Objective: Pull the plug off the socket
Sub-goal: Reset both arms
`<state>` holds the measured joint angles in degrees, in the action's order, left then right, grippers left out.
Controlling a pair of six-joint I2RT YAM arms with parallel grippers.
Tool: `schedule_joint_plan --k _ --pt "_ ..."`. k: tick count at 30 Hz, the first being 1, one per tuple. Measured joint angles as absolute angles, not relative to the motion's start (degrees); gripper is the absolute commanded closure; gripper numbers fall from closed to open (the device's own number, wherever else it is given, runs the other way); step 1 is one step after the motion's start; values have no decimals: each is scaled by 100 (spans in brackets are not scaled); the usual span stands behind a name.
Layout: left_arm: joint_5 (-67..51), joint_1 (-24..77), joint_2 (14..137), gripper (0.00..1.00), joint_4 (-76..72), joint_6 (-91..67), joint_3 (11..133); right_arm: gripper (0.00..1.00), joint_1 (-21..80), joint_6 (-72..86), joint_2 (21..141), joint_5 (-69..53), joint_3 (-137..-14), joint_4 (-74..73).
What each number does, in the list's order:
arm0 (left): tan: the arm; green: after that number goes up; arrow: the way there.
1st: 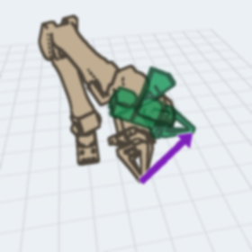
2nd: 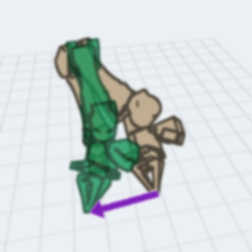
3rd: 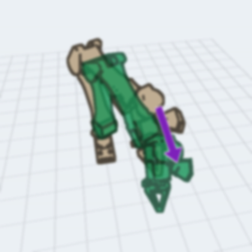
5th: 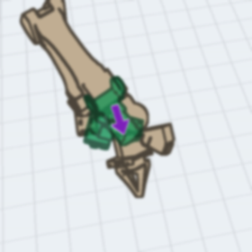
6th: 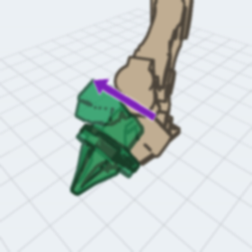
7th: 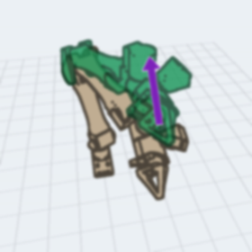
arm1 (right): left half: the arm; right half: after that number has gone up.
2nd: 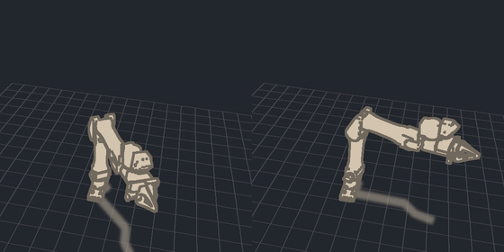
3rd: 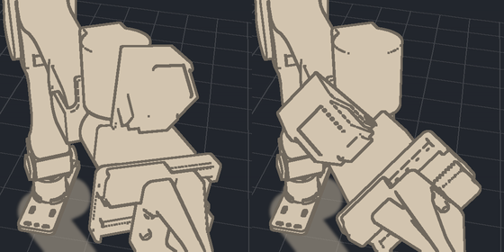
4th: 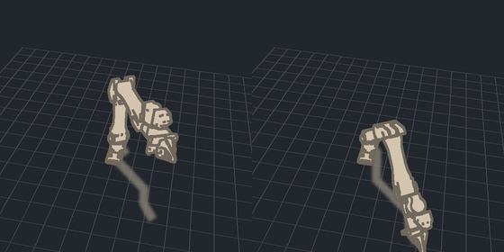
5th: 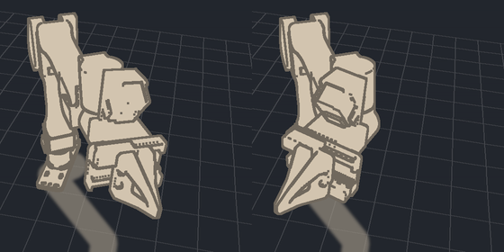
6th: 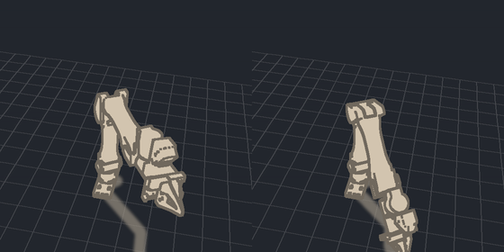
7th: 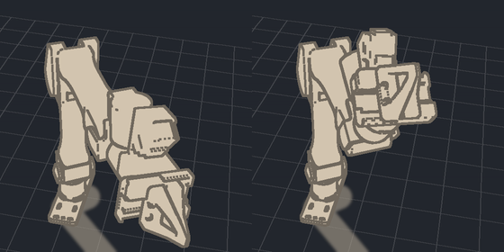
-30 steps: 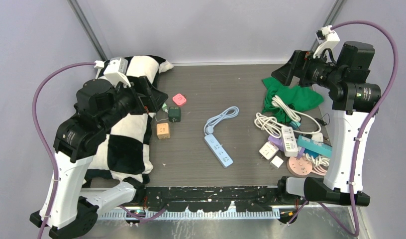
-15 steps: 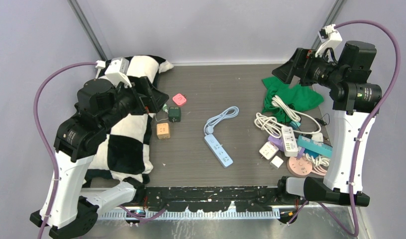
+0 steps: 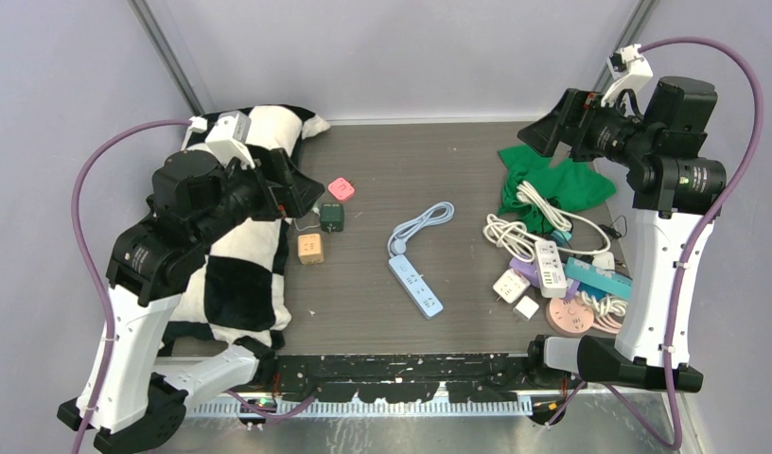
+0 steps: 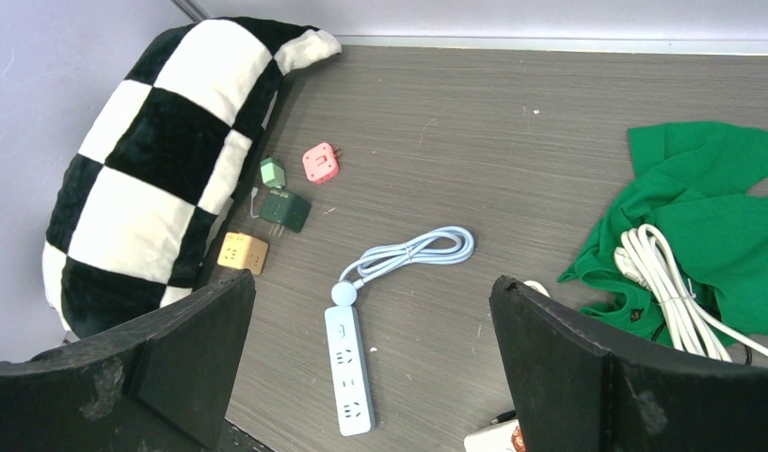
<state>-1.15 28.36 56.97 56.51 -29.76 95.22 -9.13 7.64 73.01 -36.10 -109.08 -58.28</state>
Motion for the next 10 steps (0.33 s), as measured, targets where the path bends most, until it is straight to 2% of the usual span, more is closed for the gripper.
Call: schedule_joint_plan --k 10 --pt "-119 2836 5697 0 5653 -2974 9507 0 -926 768 7301 -3636 -10908 -5787"
